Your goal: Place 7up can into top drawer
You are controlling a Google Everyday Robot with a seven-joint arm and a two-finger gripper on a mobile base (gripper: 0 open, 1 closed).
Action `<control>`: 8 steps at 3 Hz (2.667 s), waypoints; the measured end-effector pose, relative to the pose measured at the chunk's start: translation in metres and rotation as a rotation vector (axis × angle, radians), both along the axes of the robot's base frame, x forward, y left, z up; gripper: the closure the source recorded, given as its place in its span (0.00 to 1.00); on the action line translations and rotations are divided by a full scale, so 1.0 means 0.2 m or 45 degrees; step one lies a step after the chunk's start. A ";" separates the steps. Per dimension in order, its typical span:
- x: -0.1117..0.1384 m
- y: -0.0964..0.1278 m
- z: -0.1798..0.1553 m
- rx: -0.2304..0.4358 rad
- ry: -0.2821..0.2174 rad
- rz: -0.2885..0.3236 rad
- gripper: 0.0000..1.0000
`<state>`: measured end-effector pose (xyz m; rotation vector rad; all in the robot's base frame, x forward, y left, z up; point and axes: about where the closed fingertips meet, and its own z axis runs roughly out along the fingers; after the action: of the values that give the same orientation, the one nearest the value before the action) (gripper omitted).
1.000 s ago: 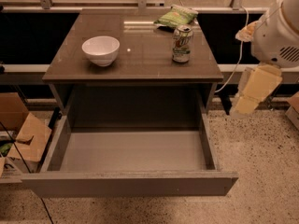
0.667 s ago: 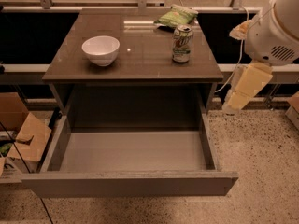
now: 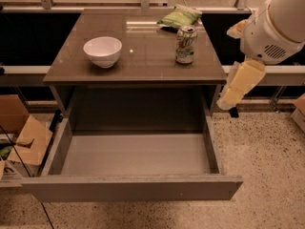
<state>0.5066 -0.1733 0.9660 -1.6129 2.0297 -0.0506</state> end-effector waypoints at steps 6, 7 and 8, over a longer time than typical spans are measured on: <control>0.59 0.16 -0.26 0.188 -0.108 -0.148 0.00; 0.59 0.15 -0.25 0.236 -0.120 -0.175 0.00; 0.68 0.13 -0.23 0.322 -0.196 -0.267 0.00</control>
Offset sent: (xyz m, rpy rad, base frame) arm 0.0516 0.0615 -0.0295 0.1224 -0.1137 -0.0598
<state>0.6426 -0.1467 0.9202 -1.2029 1.9892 0.0055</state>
